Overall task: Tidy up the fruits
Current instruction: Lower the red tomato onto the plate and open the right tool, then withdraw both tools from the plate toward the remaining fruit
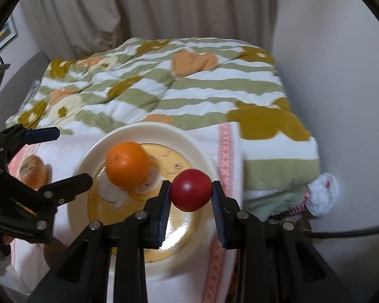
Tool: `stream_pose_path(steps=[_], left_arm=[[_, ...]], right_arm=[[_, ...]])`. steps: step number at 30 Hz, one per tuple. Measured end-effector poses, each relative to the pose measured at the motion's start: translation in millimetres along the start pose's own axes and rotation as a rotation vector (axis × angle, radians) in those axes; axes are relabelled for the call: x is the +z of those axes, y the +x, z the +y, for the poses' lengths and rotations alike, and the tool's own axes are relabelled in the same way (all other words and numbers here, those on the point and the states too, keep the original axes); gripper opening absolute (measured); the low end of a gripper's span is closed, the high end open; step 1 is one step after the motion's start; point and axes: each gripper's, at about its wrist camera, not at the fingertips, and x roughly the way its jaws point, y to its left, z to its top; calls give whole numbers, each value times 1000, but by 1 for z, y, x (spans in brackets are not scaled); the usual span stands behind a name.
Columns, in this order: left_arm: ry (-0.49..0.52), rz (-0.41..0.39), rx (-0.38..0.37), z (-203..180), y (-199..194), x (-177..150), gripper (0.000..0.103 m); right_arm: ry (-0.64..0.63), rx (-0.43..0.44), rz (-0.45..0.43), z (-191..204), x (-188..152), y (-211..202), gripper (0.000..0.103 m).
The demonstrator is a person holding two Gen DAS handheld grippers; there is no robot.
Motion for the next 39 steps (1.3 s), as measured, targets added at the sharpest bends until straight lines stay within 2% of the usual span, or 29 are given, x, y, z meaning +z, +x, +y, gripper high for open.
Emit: stream_pose_path(steps=[6, 13, 14, 17, 18, 20, 30, 39], left_arm=[[-53, 6, 30, 11, -14, -17, 103], [-127, 16, 53, 23, -23, -35, 103], [-132, 16, 59, 23, -24, -37, 103], [-147, 14, 71, 25, -29, -43, 103], [-152, 12, 75, 25, -32, -45, 103], [-161, 7, 82, 25, -36, -48, 103], [-217, -47, 111, 35, -82, -64, 103], [-310, -120, 206, 59, -154, -96, 103]], right_arm=[[-89, 43, 20, 10, 0, 23, 29], [-144, 27, 34, 15, -3, 40, 29], [-148, 27, 35, 15, -4, 40, 32], [-155, 44, 15, 16, -4, 36, 77], [-153, 81, 3, 16, -5, 33, 89], [-163, 77, -9, 20, -5, 29, 95], [-206, 67, -79, 35, -9, -11, 96], [-210, 33, -101, 58, -15, -72, 96]])
